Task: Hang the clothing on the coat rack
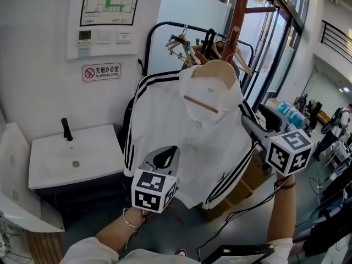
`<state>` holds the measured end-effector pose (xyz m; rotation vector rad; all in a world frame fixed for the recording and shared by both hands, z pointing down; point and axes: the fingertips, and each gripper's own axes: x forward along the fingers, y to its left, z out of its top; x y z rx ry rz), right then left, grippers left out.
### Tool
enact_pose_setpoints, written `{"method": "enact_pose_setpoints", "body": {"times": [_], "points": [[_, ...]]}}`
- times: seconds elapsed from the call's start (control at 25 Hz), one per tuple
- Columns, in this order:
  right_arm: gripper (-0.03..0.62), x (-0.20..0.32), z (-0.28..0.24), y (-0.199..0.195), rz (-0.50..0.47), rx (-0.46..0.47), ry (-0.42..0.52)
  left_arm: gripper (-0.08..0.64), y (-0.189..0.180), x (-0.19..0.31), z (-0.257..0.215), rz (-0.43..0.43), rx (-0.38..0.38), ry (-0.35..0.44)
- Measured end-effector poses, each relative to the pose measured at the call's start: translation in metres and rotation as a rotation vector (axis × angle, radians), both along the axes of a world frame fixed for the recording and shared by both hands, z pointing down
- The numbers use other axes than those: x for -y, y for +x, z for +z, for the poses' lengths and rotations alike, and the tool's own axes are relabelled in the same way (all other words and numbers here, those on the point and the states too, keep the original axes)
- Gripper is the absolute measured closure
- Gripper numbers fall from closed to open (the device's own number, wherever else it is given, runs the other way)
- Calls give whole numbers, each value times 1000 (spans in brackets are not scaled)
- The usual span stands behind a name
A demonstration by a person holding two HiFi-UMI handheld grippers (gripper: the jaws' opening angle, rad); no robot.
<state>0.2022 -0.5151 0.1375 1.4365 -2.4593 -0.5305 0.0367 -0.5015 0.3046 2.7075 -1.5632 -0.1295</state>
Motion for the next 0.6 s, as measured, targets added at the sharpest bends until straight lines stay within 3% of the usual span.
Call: {"method": "enact_pose_setpoints", "body": {"times": [0.4, 0.6], "points": [[299, -20, 110, 6, 141, 180, -37, 551, 3, -9, 28, -32, -13, 25], [301, -28, 160, 8, 197, 300, -94, 551, 11, -12, 57, -24, -36, -28]]}}
